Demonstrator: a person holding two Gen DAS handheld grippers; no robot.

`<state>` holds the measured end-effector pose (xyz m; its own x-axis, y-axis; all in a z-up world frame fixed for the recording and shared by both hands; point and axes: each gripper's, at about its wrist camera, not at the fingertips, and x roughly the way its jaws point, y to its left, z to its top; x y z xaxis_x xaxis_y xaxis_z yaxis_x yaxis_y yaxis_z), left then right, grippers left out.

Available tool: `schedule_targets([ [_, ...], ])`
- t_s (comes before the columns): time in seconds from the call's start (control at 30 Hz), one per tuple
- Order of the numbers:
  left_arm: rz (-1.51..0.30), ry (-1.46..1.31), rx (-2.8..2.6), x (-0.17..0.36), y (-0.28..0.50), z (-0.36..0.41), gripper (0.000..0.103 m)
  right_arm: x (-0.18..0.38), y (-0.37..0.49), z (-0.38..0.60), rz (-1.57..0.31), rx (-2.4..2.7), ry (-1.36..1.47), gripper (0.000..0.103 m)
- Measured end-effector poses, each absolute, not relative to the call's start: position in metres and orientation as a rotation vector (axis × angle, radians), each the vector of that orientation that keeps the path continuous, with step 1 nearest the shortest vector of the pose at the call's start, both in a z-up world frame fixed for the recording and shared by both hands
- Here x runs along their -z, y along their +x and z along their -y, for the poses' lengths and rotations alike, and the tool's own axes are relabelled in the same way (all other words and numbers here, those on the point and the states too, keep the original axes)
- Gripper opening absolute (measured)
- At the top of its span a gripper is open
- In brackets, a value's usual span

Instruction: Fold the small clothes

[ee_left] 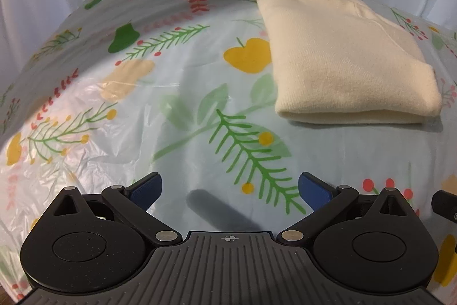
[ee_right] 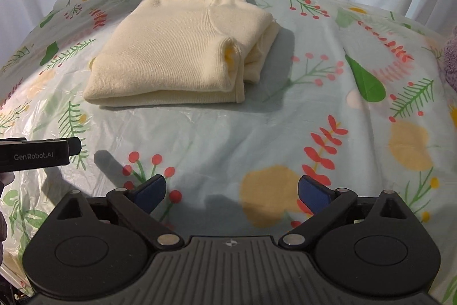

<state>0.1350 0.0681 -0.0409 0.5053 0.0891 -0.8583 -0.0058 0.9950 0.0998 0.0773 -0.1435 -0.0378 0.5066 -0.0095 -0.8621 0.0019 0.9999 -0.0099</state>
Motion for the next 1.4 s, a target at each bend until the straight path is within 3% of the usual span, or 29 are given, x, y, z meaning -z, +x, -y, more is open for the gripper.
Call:
schedule_targets([
  [0.33, -0.988, 0.091, -0.024, 0.012, 0.141, -0.064, 0.103, 0.023, 0.1, 0.125, -1.065, 0.002, -0.03, 0.099],
  [1.4, -1.043, 0.119, -0.018, 0.019, 0.15, -0.057, 0.103, 0.022, 0.11, 0.128, -1.078, 0.091, -0.057, 0.099],
])
